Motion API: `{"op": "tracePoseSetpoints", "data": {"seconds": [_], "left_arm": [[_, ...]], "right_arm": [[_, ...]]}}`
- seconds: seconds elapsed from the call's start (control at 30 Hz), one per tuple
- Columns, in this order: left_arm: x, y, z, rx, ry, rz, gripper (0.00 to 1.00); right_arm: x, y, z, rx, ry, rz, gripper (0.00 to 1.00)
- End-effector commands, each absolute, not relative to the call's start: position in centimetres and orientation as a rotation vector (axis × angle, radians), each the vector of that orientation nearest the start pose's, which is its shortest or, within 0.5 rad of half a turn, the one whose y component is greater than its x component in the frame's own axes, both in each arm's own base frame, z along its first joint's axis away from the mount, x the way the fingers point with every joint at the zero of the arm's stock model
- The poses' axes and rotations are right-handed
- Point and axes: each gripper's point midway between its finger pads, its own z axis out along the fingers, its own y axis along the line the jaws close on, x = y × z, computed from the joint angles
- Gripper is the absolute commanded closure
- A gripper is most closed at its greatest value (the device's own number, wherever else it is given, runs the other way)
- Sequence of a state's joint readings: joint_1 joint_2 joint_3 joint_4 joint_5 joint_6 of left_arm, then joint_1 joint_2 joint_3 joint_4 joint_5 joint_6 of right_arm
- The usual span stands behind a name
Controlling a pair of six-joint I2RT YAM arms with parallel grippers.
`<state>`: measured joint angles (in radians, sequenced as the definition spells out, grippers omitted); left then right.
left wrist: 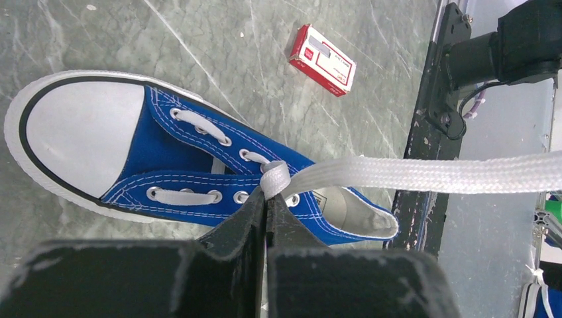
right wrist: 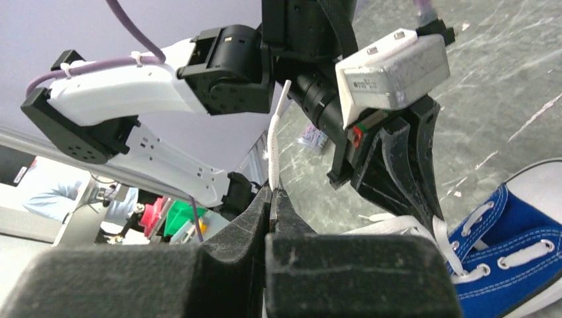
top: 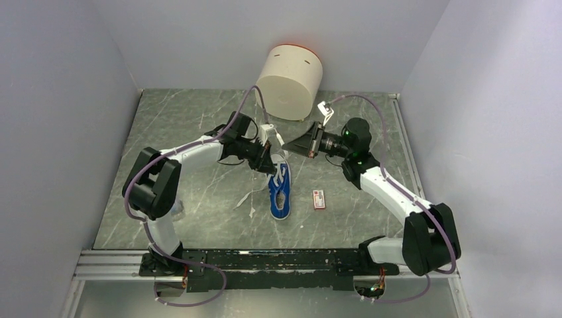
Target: Tie the shoes
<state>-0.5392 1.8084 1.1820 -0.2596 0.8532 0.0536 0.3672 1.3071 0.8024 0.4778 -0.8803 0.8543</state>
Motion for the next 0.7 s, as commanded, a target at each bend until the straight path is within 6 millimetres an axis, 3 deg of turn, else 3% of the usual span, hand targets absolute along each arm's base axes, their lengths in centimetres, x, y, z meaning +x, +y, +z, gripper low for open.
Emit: {"op": "tracePoseSetpoints", "data": {"seconds": [0.0,0.23,0.47,0.67], "left_arm": [[27.5,-32.0,11.8,1.114,2.081,-1.294,0.93],[27.5,-32.7,10.0,1.066,2.092,-1.405,0.84],[29.5,-33.3,10.8,1.026,2.094,-1.395,0.86],[29.2,-33.2,11.8,1.031,2.092,-1.412,0.86]], "right_arm": [[26.3,26.4,28.1,-0.355,1.752,1.66,1.0],[25.5,27.3,28.8,-0.434,1.7,1.818,1.0],[22.7,27.2,29.9,-0.559,1.681,2.033,1.0],[22.1,27.8,30.5,-0.611,1.627,2.127,1.0]]}}
